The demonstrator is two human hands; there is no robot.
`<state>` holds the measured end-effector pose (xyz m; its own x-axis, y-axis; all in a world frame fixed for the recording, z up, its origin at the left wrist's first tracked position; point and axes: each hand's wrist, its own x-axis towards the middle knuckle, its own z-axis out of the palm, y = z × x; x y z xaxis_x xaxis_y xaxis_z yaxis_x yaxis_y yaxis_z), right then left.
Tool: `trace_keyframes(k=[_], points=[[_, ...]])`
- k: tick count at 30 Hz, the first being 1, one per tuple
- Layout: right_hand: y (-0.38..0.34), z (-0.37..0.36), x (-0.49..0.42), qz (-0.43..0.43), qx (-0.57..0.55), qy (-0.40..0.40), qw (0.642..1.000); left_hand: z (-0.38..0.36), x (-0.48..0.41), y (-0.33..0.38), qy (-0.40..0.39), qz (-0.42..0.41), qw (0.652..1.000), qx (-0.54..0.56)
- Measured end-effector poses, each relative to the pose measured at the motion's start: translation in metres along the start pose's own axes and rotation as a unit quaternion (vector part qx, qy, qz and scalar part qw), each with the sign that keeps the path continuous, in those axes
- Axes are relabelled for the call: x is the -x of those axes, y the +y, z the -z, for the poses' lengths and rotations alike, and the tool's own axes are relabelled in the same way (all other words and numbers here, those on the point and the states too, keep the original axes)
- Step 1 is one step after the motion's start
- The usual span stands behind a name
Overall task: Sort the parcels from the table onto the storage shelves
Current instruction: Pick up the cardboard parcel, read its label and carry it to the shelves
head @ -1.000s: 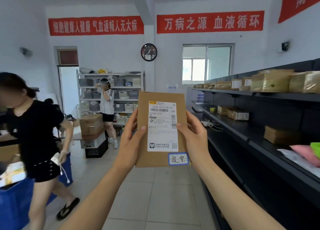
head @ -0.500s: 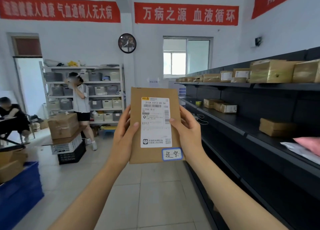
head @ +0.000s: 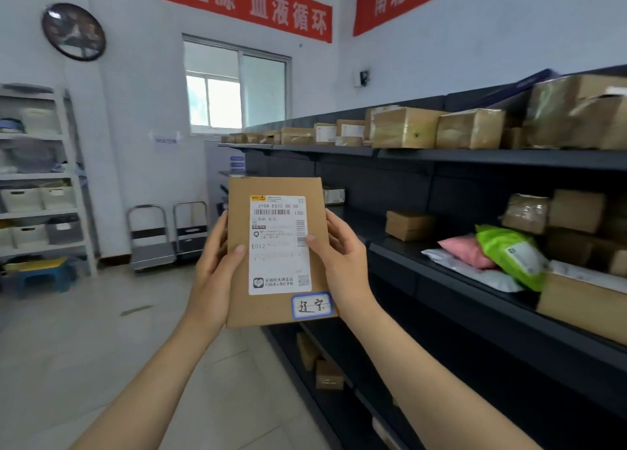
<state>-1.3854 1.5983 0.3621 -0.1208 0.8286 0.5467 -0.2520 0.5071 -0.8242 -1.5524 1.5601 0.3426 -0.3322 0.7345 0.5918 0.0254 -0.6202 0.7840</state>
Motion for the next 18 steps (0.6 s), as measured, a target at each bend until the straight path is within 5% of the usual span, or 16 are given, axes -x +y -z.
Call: trace_keyframes(k=[10,18], points=[[0.028,0.135,-0.057,0.012,0.090,0.187,0.978,-0.143,-0.069,-0.084,-0.195,0.047,0.977,0.074],[0.040,0.176,-0.068,0.007,0.148,0.283,0.948,-0.196,-0.099,-0.138,-0.294,0.100,0.943,0.124]])
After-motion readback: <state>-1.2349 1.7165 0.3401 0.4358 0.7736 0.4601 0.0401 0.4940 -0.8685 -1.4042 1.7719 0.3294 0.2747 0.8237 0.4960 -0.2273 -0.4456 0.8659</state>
